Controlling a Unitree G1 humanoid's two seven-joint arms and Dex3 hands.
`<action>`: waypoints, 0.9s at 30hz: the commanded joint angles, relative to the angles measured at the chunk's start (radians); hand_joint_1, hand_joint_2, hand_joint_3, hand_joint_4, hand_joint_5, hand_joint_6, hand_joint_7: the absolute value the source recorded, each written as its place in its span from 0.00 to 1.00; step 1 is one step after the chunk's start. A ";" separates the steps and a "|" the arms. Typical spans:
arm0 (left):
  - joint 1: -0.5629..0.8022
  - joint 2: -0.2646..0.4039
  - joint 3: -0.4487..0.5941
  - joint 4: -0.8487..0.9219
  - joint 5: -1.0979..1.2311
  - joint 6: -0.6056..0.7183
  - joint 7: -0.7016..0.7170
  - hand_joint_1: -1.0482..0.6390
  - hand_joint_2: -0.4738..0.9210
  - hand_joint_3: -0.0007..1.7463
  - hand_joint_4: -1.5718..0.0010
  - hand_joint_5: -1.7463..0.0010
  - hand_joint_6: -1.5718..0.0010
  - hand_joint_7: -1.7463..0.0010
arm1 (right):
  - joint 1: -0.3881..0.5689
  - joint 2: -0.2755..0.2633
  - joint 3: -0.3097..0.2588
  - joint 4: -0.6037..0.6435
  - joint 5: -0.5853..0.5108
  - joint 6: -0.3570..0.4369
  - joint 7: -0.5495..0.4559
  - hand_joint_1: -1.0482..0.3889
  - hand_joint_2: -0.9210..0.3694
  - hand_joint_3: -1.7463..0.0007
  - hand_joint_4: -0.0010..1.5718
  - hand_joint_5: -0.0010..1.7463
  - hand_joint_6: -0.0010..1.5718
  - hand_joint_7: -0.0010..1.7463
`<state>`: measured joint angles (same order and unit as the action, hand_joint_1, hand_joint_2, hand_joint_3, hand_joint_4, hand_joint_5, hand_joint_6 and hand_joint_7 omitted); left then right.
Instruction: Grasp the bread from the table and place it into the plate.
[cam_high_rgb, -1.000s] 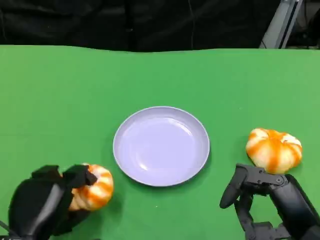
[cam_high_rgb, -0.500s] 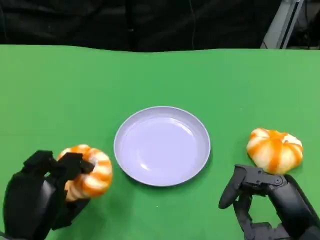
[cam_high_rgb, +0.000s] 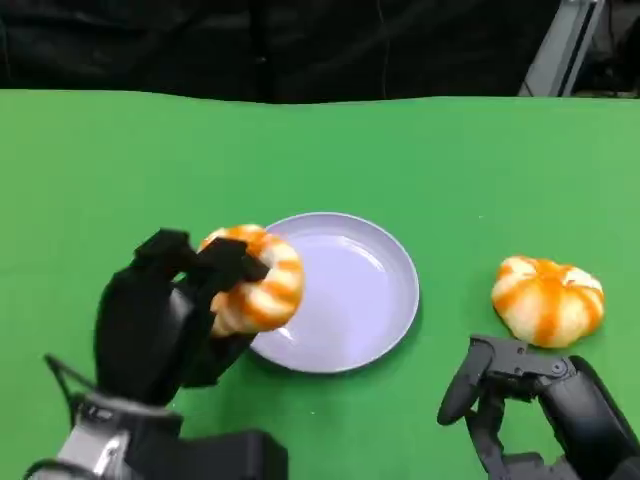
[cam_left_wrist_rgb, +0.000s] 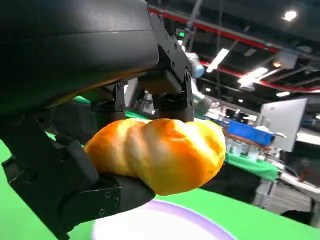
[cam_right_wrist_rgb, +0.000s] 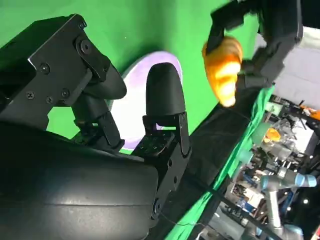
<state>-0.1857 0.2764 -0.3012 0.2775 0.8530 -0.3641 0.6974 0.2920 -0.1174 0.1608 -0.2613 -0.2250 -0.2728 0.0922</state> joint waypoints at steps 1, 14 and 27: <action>-0.086 -0.019 -0.028 0.067 -0.012 0.001 -0.043 0.52 0.60 0.76 0.43 0.00 0.46 0.15 | 0.000 -0.010 -0.006 -0.010 -0.003 -0.008 -0.008 0.80 0.46 0.19 0.51 0.98 0.50 0.78; -0.213 -0.068 -0.097 0.101 -0.092 0.198 -0.495 0.41 0.97 0.15 0.79 0.59 0.70 0.83 | 0.000 -0.011 -0.002 0.002 0.005 -0.018 -0.005 0.79 0.47 0.17 0.52 0.98 0.50 0.78; -0.166 0.016 -0.139 -0.124 -0.066 0.438 -0.886 0.13 1.00 0.25 1.00 1.00 0.97 1.00 | -0.002 -0.021 -0.006 0.005 0.004 -0.024 -0.001 0.79 0.47 0.17 0.51 0.98 0.50 0.78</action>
<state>-0.3786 0.2468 -0.4445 0.2078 0.7836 0.0521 -0.1368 0.2900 -0.1235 0.1645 -0.2546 -0.2260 -0.2900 0.0905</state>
